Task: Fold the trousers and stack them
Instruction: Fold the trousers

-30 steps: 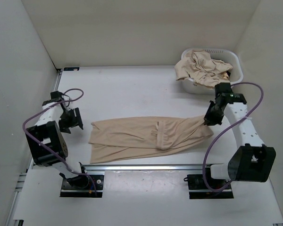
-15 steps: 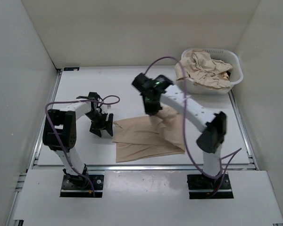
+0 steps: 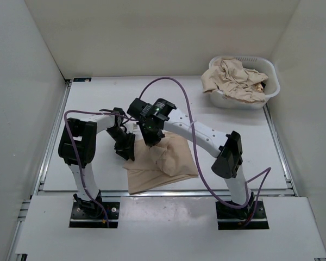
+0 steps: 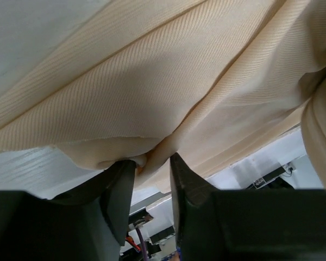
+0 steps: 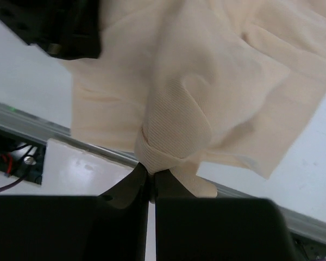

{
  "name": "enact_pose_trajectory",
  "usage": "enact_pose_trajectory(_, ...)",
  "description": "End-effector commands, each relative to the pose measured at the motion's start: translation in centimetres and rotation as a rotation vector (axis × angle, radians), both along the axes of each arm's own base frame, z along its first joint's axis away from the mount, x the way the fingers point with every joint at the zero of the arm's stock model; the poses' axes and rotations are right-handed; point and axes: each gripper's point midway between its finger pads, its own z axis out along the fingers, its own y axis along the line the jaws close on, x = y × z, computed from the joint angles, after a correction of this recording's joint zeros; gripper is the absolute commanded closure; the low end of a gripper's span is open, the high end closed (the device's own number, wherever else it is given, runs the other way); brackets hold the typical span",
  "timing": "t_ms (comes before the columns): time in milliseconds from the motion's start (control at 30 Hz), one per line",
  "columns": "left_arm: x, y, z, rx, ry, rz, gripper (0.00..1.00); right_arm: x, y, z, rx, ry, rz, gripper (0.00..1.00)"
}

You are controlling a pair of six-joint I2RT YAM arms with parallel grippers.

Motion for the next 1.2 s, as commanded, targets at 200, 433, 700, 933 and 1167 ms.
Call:
enact_pose_trajectory(200,2.5,1.0,-2.0,0.075,-0.11,-0.037,0.59,-3.2,6.7,-2.6,0.118,0.171,0.313,0.85)
enact_pose_trajectory(433,6.2,7.5,1.0,0.238,-0.223,0.107,0.3,-4.9,9.5,1.4,0.216,-0.015,0.556,0.38)
enact_pose_trajectory(700,10.8,8.2,13.0,0.268,-0.628,0.159,0.15,-0.6,-0.7,1.9,0.21,-0.182,0.137,0.31)
enact_pose_trajectory(933,5.2,-2.9,12.6,0.146,-0.632,-0.191,0.0,2.8,-12.1,-3.4,0.252,-0.069,-0.286,0.3)
enact_pose_trajectory(1167,0.3,-7.0,9.5,0.1,-0.536,-0.377,0.0,1.6,-14.9,-7.8,0.306,0.066,-0.287,0.27)
